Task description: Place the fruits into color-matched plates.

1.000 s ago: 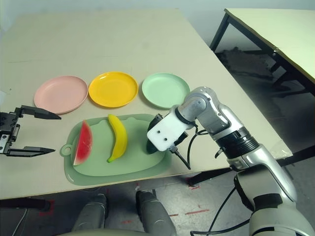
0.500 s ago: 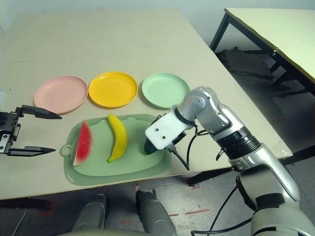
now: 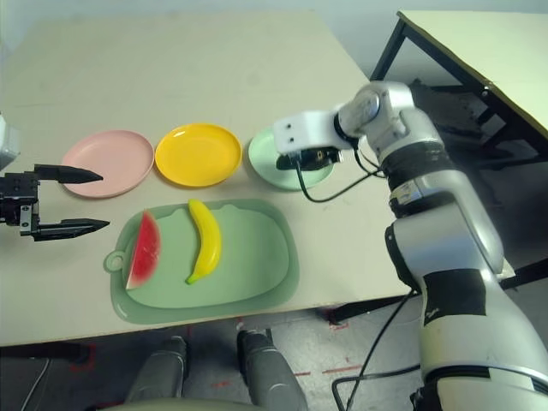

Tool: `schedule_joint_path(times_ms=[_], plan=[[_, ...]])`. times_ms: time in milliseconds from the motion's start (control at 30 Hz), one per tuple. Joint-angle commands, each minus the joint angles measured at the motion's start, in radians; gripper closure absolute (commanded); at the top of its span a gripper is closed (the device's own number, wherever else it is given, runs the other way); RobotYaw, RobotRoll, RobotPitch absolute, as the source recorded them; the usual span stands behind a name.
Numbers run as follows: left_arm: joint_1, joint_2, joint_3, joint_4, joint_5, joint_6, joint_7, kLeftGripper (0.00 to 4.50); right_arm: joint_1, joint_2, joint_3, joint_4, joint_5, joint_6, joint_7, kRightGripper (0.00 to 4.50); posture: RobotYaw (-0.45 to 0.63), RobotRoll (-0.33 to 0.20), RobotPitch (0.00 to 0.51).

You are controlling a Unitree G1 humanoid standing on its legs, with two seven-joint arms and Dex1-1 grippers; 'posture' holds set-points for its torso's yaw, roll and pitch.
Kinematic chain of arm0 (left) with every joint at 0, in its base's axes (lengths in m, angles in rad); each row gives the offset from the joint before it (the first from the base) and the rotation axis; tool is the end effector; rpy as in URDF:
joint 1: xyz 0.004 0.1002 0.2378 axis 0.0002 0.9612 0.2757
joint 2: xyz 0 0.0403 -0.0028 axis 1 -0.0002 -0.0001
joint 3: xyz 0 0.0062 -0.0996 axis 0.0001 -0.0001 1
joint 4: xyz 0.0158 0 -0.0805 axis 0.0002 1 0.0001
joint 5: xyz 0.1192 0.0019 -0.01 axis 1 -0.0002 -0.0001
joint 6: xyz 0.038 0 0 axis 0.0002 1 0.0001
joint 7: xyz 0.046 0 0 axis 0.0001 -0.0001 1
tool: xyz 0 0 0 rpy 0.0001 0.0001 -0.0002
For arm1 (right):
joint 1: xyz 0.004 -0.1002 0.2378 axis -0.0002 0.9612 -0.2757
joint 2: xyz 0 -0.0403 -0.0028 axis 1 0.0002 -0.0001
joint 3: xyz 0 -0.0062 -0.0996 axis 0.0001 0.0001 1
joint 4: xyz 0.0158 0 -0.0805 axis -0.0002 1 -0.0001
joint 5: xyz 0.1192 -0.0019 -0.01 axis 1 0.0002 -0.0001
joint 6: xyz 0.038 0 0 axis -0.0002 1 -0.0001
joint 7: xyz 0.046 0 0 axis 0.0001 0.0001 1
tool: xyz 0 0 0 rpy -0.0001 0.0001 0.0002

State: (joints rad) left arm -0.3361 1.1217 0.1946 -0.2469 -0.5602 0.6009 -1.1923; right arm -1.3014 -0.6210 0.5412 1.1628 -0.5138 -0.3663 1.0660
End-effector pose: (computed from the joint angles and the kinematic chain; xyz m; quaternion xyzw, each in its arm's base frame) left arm 0.2350 0.2825 0.2683 0.2453 0.1252 -0.4900 0.8271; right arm 0.3842 -0.2133 0.2494 -0.6348 0.1997 0.4215 0.6160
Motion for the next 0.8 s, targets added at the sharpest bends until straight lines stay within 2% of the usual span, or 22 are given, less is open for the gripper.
schedule_joint_path(times_ms=[33,167,300,467,567,667,733,800], plan=[[0.006,0.017,-0.004,-0.034,0.000,0.021,0.001,0.00,-0.006,0.019,0.011,0.066,-0.040,-0.012,-0.067,1.58,0.02,0.000,0.151],[0.026,0.027,0.012,-0.047,-0.001,0.026,-0.005,0.00,-0.012,0.037,0.001,0.086,-0.055,-0.031,-0.090,1.58,0.03,0.000,0.154],[0.036,0.033,0.012,-0.052,0.002,0.020,-0.007,0.00,-0.040,0.045,-0.003,0.080,-0.061,-0.063,-0.097,0.13,0.03,0.000,0.154],[0.044,0.039,0.011,-0.051,0.010,0.007,-0.008,0.00,-0.085,0.044,-0.006,0.024,-0.044,-0.159,-0.024,0.02,0.03,0.000,0.149],[0.040,0.046,0.020,-0.046,0.003,-0.001,-0.022,0.00,-0.083,0.058,-0.041,-0.143,0.066,-0.195,0.153,0.02,0.03,0.000,0.150],[0.056,0.056,0.038,-0.051,-0.011,-0.087,-0.116,0.00,0.053,0.048,-0.037,-0.559,0.260,-0.108,0.384,0.02,0.03,0.000,0.150],[0.064,0.075,0.034,-0.032,0.007,-0.131,-0.164,0.00,0.147,0.026,-0.021,-0.789,0.329,-0.037,0.464,0.02,0.03,0.000,0.149],[0.064,0.086,0.034,-0.013,0.007,-0.154,-0.201,0.00,0.218,0.023,-0.007,-0.934,0.355,0.023,0.504,0.02,0.03,0.000,0.149]])
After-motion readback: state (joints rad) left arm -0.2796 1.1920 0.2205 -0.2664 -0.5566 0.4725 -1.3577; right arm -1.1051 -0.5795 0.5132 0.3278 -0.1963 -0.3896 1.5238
